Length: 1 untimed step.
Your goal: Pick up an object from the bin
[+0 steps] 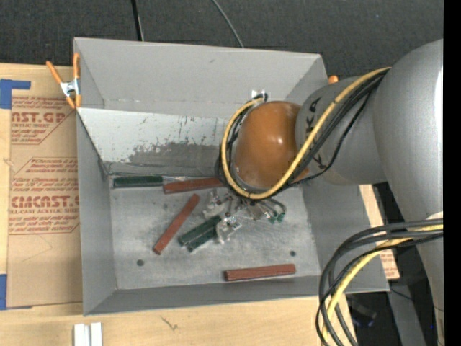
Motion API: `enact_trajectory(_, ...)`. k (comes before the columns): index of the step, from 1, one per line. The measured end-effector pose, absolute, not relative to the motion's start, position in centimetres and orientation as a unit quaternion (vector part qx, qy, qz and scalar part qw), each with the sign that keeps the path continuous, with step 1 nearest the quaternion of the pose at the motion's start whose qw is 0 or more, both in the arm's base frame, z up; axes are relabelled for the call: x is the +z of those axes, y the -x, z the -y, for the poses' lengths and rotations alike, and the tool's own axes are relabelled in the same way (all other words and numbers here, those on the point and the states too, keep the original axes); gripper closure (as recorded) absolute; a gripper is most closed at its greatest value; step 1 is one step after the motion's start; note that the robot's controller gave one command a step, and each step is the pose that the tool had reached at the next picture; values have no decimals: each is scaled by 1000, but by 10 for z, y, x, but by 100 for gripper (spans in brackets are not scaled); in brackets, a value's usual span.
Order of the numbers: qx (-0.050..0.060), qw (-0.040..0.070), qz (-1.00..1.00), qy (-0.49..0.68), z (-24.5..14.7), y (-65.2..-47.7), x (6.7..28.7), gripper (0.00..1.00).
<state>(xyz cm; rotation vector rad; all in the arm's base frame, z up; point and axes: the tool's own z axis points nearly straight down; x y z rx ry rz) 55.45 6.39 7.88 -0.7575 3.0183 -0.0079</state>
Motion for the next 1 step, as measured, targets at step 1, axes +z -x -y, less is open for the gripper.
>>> enact_trajectory(1,0,6,-963,271,-83,-554,263,100)
